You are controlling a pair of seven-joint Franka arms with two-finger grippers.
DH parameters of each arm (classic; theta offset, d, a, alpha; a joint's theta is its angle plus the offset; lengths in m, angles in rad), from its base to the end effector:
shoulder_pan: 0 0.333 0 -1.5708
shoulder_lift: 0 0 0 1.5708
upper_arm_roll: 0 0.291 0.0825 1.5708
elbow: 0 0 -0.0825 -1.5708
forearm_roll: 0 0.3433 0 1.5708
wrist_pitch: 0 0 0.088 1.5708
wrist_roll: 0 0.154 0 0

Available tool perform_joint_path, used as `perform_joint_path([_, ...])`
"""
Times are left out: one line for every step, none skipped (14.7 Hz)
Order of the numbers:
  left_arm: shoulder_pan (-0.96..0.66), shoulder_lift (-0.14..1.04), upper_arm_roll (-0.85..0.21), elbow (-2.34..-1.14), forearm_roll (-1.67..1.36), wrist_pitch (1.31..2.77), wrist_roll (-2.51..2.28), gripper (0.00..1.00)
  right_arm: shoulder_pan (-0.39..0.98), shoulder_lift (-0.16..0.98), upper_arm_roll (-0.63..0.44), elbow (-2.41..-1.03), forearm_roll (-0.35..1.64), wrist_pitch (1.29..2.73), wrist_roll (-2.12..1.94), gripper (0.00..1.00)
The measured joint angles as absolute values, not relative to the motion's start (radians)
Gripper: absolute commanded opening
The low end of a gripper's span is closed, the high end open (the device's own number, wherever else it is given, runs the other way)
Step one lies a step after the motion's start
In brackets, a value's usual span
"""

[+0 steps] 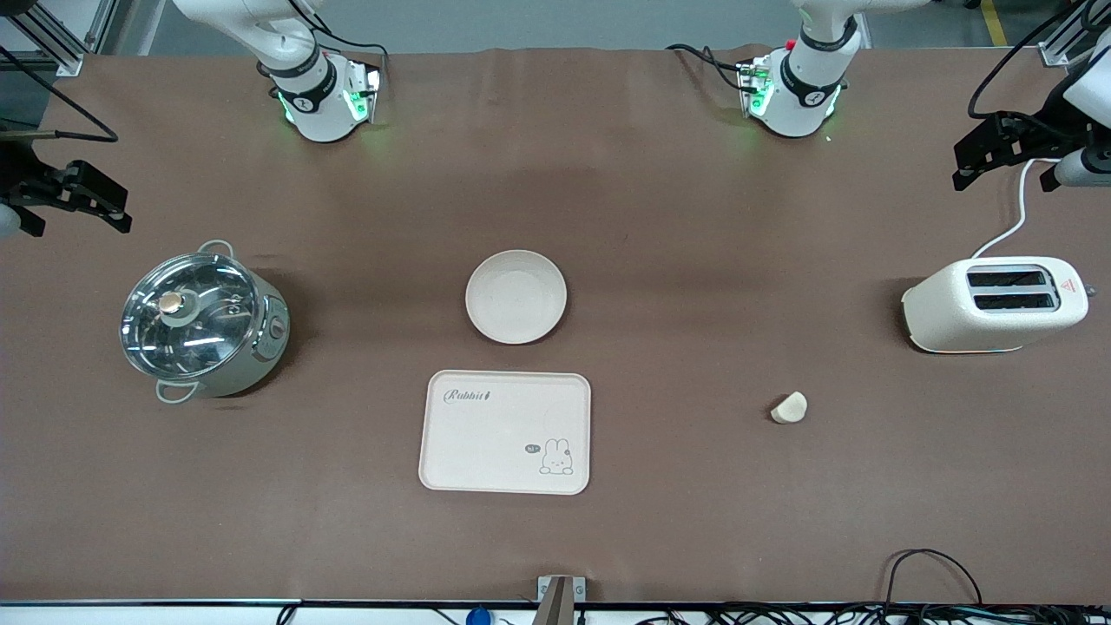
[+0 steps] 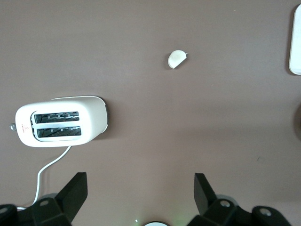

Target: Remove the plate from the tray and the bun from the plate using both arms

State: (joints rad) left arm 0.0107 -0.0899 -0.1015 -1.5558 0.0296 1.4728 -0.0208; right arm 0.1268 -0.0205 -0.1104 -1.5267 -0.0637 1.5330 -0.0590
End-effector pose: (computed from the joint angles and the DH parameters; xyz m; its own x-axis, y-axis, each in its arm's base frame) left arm 0.4763 -0.0407 0.5947 0.9977 -0.0667 0.0073 -0.0664 -0.9971 -0.0384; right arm 0.5060 -0.0023 0.5788 0.9971 0.0728 0.0231 0.0712 -0.9955 0.0627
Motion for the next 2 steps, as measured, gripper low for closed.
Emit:
perform_joint_path([0.009, -0.089, -0.102, -1.556, 0.029, 1.472, -0.021, 1.00, 0.127, -0.020, -0.111, -1.527, -0.064, 1.532, -0.059, 1.00])
perform_joint_path([0.007, -0.089, -0.102, -1.556, 0.027, 1.469, -0.021, 1.00, 0.127, -0.020, -0.111, -1.527, -0.064, 1.531, -0.059, 1.00])
